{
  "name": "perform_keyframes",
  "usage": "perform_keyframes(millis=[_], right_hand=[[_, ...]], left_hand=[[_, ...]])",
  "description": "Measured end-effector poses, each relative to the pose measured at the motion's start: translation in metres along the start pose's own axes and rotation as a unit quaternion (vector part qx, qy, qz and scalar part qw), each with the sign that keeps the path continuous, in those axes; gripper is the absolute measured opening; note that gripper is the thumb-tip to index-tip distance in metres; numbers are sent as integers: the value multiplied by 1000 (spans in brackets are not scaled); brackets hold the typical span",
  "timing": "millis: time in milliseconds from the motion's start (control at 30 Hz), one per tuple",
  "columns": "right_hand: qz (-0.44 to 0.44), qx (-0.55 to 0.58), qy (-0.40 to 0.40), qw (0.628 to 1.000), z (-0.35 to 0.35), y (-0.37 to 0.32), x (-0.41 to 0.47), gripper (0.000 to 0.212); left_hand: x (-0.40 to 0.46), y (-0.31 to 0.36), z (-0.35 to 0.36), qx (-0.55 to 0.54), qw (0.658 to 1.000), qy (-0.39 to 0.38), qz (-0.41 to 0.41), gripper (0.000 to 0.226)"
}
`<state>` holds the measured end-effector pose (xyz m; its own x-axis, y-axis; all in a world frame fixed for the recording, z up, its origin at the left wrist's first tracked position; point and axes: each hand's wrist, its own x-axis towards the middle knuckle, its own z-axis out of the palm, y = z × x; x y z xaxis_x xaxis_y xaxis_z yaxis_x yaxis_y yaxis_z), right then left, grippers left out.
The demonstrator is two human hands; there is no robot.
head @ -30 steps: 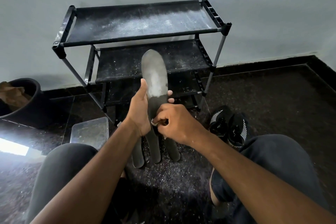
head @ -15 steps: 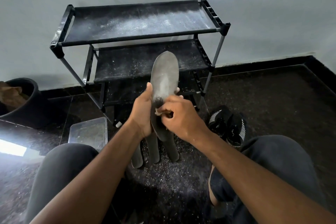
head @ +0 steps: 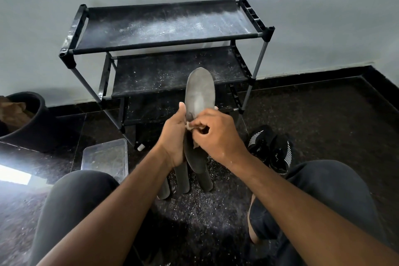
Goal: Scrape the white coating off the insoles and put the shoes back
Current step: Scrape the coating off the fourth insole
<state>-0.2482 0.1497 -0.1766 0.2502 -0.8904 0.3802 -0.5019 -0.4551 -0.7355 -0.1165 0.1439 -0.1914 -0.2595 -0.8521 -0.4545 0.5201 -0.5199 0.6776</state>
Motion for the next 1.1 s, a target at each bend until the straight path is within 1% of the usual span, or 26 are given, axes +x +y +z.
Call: perform_keyframes(millis=[67, 100, 167, 267, 333, 400, 500, 567, 600, 633, 700, 767, 833, 900, 1000, 1033, 1100], right_hand=[[4, 4, -25, 1000, 2, -1, -2, 16], [5, 2, -17, 1000, 2, -1, -2, 15], [9, -8, 32, 999, -1, 0, 1, 12], [16, -30, 111, 993, -8, 6, 10, 10], [21, -30, 118, 992, -11, 8, 11, 10], [20, -12, 86, 996, -8, 5, 7, 10], [15, 13, 12, 1000, -3, 0, 0, 13], [8, 12, -35, 999, 0, -2, -2, 15], [5, 6, -45, 999, 1, -2, -2, 15], [2, 0, -43, 999, 2, -2, -2, 15], [-4, -20, -13, 1000, 1, 0, 0, 13], [-10, -48, 21, 999, -1, 3, 4, 9], [-12, -63, 27, 998, -3, 6, 6, 9], [-10, -55, 2, 998, -2, 4, 3, 12], [-17, -19, -61, 998, -1, -1, -3, 16], [-31, -31, -80, 996, -1, -2, -3, 15], [-73, -100, -96, 988, -2, 1, -1, 10]], left_hand=[[1, 1, -2, 1, 1000, 7, 2, 81], [0, -1, -1, 4, 1000, 8, -1, 81], [-1, -8, 5, 10, 1000, 12, -10, 77], [-5, -21, 15, 15, 1000, 9, -14, 66], [-7, -23, 20, 17, 1000, -5, -14, 65], [-7, -17, 18, 22, 1000, -9, 1, 73], [-4, -5, 8, 12, 999, -3, 31, 87], [-2, -2, 3, 12, 999, 1, 37, 89], [-1, -3, 1, 8, 999, 1, 34, 88], [-1, -4, 1, 3, 1000, -1, 26, 88], [0, -6, 2, 2, 1000, -8, 15, 88], [0, -6, 3, 16, 1000, -3, 15, 86], [1, -6, 4, 28, 999, 2, 24, 84], [-1, -4, 5, 35, 999, -10, 26, 88], [-2, 0, 4, 31, 999, -8, 28, 90], [-3, 1, 4, 30, 999, -5, 28, 90], [-3, 2, 4, 30, 999, -4, 29, 91]])
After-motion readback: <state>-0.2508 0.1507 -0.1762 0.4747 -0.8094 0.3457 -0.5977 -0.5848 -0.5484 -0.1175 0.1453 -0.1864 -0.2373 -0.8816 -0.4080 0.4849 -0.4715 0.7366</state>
